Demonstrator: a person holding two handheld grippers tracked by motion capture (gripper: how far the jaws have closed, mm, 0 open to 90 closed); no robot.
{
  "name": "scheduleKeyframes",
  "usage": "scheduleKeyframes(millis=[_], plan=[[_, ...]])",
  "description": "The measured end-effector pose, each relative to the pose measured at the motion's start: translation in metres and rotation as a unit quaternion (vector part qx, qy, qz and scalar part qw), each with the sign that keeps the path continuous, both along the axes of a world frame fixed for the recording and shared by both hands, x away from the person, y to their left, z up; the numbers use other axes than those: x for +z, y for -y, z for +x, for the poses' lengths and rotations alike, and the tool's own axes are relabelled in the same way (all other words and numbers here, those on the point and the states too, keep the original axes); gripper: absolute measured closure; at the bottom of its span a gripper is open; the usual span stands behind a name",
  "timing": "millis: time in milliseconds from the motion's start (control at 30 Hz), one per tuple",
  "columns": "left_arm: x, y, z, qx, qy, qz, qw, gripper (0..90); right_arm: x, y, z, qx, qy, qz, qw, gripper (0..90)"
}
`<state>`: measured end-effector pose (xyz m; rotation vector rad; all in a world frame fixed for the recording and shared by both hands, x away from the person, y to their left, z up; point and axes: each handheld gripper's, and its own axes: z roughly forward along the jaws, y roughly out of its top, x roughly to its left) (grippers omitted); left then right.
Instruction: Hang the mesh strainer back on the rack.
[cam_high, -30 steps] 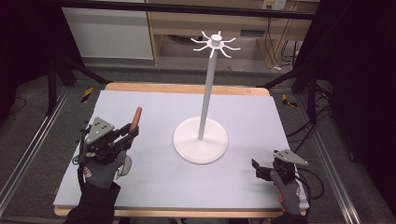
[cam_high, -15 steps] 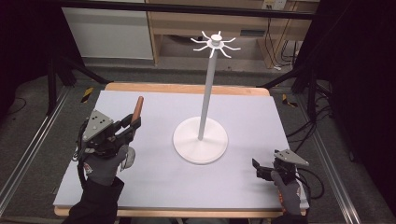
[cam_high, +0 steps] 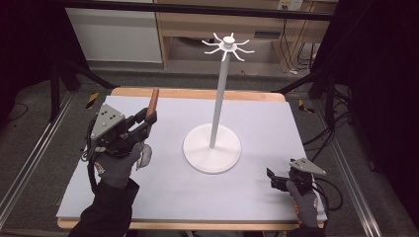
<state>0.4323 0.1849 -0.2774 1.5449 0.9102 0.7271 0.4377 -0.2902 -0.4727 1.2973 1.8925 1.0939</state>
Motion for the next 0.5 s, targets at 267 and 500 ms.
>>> scheduleKeyframes(millis=[267,500], plan=[[0.013,0.009,0.004,-0.004,0.010,-0.003,0.9999,70.5,0.000,0.000,0.000,0.000,0.000,0.000,1.0000,3.6],[0.028,0.017,0.008,-0.011,0.023,-0.017,0.9995,70.5,0.000,0.000,0.000,-0.001,0.000,0.001,1.0000,3.6]])
